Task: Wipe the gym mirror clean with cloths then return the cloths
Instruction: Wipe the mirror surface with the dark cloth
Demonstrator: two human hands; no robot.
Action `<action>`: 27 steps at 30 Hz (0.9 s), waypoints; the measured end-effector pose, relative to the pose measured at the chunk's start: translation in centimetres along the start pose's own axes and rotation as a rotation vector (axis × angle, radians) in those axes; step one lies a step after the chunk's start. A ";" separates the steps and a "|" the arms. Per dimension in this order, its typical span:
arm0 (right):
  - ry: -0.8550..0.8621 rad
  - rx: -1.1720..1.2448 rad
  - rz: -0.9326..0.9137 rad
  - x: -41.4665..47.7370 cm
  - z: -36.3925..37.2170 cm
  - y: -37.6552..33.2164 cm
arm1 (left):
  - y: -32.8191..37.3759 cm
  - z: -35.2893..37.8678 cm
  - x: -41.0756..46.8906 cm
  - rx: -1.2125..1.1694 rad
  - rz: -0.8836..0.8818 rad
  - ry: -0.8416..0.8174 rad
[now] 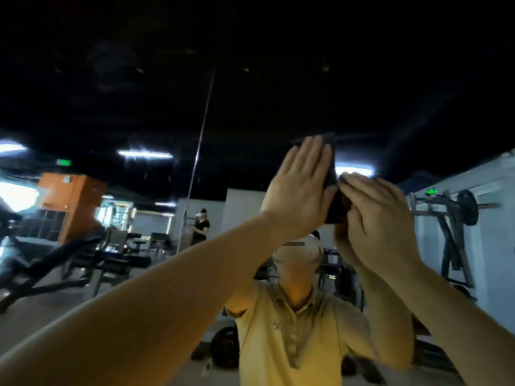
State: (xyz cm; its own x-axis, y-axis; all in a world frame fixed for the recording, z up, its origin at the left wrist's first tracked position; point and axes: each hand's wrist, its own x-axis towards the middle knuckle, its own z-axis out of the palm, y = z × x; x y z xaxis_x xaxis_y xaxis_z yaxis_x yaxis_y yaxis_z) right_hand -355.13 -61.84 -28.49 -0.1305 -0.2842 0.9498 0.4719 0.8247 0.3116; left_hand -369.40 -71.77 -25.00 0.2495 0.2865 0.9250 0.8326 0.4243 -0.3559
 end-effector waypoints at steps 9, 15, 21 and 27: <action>-0.024 -0.174 0.086 2.4 0.8 4.9 | -14.8 -4.1 -1.9 0.042 -0.369 -0.085; -0.020 0.029 0.063 2.4 -1.0 5.7 | -3.0 -1.3 5.2 0.006 -0.305 0.031; 0.305 0.345 0.421 0.4 -5.0 7.9 | 11.4 1.1 7.1 -0.003 0.176 -0.042; 0.115 0.053 0.306 -1.9 -3.7 8.9 | 1.0 -0.8 1.5 -0.030 -0.034 -0.028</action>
State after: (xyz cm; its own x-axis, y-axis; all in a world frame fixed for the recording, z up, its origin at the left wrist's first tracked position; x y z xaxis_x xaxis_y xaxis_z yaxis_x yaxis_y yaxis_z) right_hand -347.45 -55.83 -27.59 0.1115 -0.0700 0.9913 0.4274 0.9039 0.0158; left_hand -367.79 -71.64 -23.84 0.2072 0.2959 0.9325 0.8551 0.4082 -0.3196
